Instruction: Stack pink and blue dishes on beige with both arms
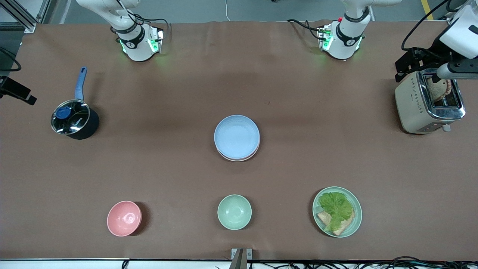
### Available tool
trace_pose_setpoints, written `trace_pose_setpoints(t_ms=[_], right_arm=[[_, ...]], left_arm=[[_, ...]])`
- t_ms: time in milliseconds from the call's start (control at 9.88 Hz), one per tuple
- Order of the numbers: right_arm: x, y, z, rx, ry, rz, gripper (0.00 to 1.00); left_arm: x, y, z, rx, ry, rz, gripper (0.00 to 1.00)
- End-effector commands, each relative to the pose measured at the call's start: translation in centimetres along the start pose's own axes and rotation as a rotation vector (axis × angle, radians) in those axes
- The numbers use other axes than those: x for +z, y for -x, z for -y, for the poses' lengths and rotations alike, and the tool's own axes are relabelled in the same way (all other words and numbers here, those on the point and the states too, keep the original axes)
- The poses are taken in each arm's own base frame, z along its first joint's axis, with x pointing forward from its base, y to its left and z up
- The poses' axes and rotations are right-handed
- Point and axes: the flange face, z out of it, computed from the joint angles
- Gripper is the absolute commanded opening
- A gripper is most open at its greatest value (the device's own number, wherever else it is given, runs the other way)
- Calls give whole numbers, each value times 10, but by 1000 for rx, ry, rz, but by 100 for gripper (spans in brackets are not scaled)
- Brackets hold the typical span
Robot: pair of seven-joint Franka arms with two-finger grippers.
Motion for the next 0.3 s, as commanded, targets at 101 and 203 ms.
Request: trace_pose_setpoints(t_ms=[101,203], right_arm=[[4,1,0,-26,3,22,100],[1,1,-2,-126,12,19,100]], left_arm=[[13,-5,12,0,2,39,100],[10,-8,12,-3,0,33,100]])
